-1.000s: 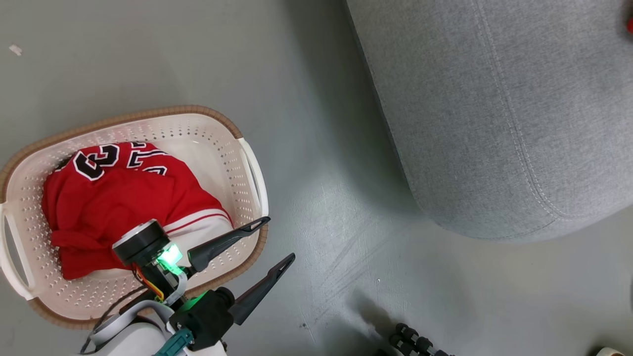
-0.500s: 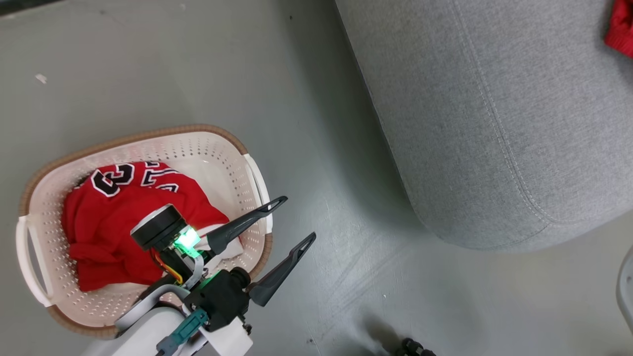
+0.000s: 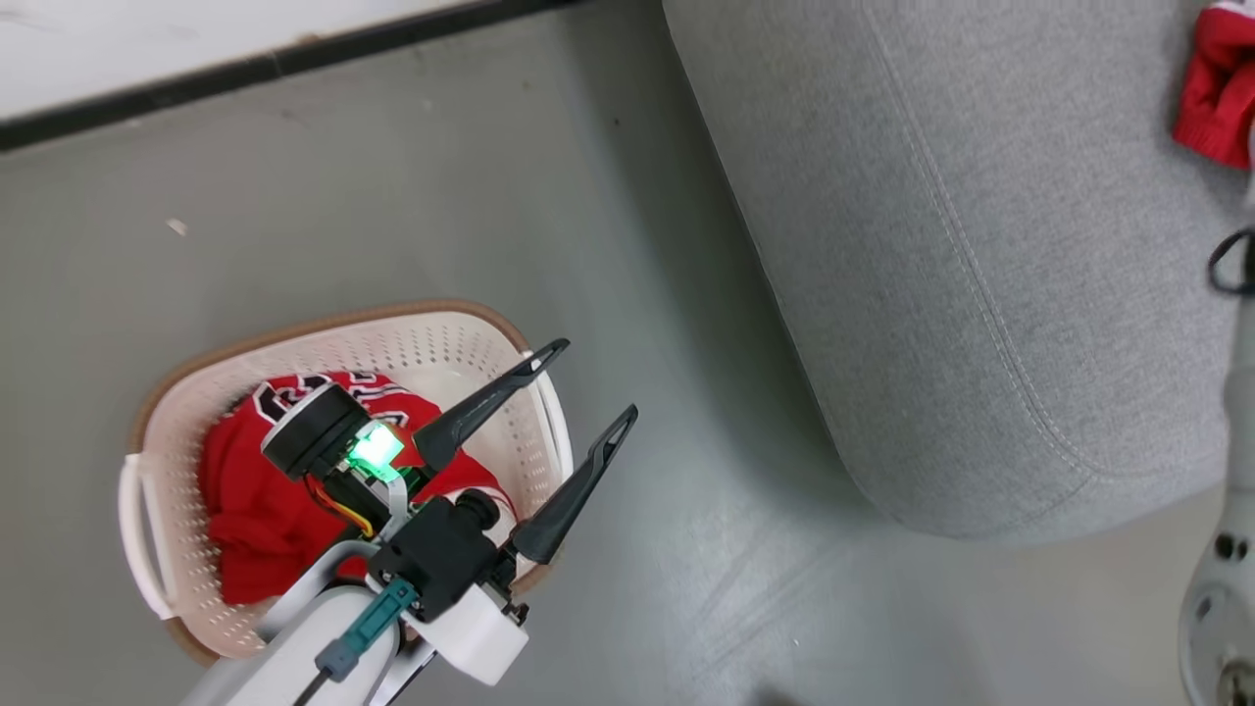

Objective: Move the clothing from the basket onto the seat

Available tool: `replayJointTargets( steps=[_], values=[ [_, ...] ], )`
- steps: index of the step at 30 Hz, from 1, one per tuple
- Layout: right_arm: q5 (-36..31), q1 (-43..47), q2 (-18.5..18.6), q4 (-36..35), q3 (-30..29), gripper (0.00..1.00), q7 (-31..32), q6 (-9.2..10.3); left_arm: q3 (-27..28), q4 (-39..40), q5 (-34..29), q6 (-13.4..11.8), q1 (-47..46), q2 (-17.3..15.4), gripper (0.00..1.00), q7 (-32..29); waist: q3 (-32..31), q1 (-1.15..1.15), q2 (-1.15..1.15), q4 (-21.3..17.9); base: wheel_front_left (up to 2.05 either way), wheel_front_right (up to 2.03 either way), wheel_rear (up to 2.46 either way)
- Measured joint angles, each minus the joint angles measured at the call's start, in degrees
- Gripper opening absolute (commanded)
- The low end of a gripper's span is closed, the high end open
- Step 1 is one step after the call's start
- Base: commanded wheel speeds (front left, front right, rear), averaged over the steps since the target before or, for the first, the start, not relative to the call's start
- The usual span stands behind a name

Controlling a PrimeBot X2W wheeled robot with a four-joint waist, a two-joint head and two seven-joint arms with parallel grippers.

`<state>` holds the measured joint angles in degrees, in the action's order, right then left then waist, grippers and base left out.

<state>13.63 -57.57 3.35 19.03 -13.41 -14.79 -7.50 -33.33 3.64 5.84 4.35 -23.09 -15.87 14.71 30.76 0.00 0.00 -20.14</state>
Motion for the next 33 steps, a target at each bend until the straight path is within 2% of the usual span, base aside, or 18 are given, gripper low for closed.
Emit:
replayJointTargets(
  steps=[5,9,14,20,26,33],
  values=[
    [0.0,4.8,0.0,-1.0,9.2,1.00,0.0,0.00,2.0,-0.6,1.3,-0.7,0.3,1.5,1.00,0.0,-2.9,0.00,0.00,1.3,0.00,0.00,0.00],
    [-0.1,7.1,0.0,-2.2,13.7,1.00,0.0,-0.01,3.3,-0.8,1.3,-1.3,1.1,2.0,1.00,0.0,-4.7,0.00,0.00,2.1,0.00,0.00,0.00],
    [-0.8,11.3,0.7,-4.3,21.3,1.00,0.0,-0.03,6.5,-0.9,3.0,-3.3,2.9,4.2,1.00,0.0,-7.8,0.00,0.00,3.6,0.00,0.00,0.00],
    [-1.3,17.3,1.5,-5.7,26.5,1.00,0.0,-0.03,11.5,-1.0,4.3,-5.3,5.2,5.7,1.00,0.0,-11.3,0.00,0.00,5.4,0.00,0.00,0.00],
    [0.0,23.5,1.4,-5.8,27.2,1.00,0.0,-0.03,15.6,-2.0,5.0,-7.3,8.6,7.1,1.00,0.0,-14.8,0.00,0.00,7.5,0.00,0.00,0.00],
    [0.0,29.6,1.5,-5.8,27.7,1.00,0.0,-0.03,19.6,-3.6,5.8,-8.3,12.6,8.9,1.00,0.0,-18.6,0.00,0.00,10.2,0.00,0.00,0.00]
  ],
)
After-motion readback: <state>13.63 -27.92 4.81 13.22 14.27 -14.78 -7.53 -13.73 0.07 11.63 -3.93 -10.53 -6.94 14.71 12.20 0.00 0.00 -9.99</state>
